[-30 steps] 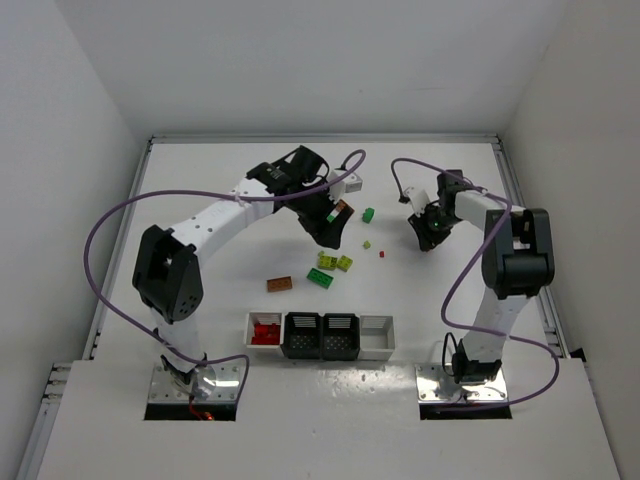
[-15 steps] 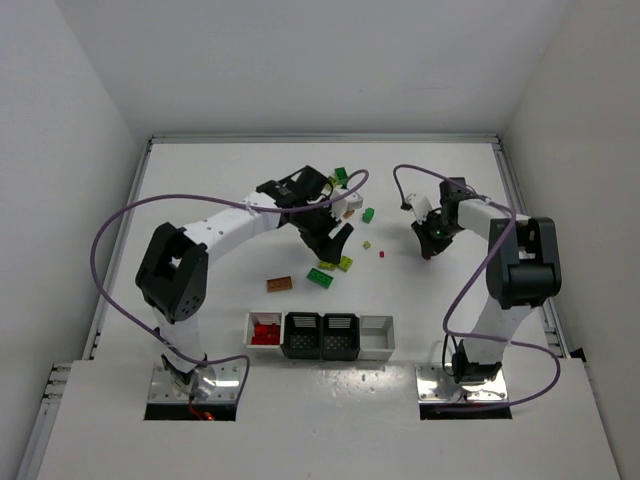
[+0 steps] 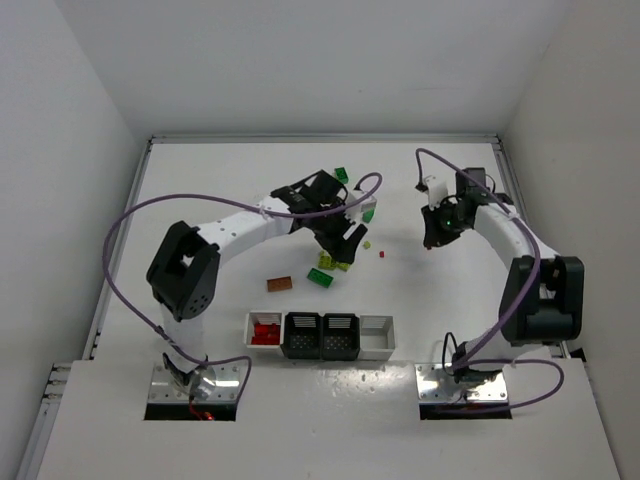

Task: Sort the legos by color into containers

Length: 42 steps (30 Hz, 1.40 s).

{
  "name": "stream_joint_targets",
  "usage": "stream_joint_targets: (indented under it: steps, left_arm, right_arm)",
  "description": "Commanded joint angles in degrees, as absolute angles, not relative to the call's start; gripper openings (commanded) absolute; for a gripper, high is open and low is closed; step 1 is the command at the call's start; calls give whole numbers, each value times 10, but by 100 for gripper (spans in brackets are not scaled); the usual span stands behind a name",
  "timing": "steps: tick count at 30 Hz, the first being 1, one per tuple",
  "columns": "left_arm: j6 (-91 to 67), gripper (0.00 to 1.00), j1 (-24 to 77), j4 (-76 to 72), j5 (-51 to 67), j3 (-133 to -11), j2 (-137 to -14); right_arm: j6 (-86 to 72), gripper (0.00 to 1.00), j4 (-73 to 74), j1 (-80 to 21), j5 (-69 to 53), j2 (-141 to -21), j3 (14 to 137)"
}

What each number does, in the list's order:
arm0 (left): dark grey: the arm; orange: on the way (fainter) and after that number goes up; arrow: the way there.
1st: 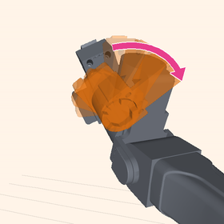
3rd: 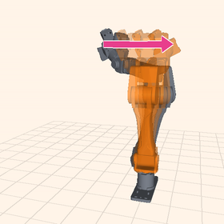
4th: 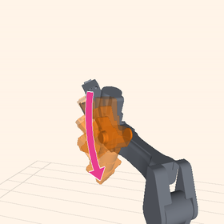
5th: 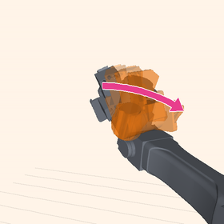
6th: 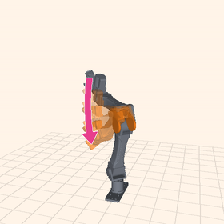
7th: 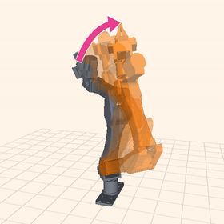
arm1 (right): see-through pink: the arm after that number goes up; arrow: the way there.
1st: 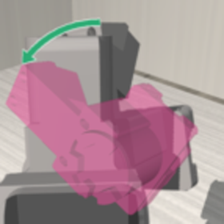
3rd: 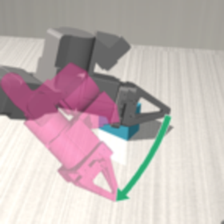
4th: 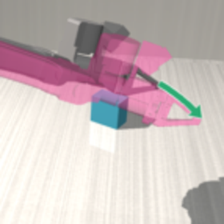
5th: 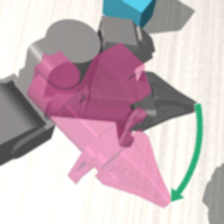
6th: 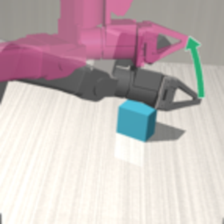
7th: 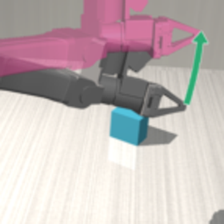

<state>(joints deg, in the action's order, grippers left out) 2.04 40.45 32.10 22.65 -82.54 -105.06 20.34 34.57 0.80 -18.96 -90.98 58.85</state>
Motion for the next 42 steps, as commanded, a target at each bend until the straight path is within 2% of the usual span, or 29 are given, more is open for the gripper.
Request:
stream_joint_targets:
  steps: [1,4,6,14,20,30,37,42]
  left_arm:
    - [10,77,424,293,215,-878,-1097]
    - [-1,70,435,318,215,-951,-1161]
    - [-16,60,435,323,204,-1009,-1198]
    - [-83,45,468,323,118,-1073,-1266]
    - [-127,43,513,323,55,-1095,-1292]
    - [-222,46,552,340,-139,-1177,-1350]
    - [-267,49,552,356,-189,-1183,-1370]
    - [-272,49,552,356,-176,-1183,-1381]
  right_arm:
    - [136,0,360,19,-221,-850,612]
    - [99,0,366,26,-226,-822,599]
    - [76,0,360,39,-215,-795,587]
    - [17,0,360,56,-172,-723,576]
    - [3,0,372,75,-178,-688,555]
    - [3,0,385,112,-184,-665,542]
    - [3,0,385,135,-207,-665,542]
    - [3,0,385,141,-223,-676,542]
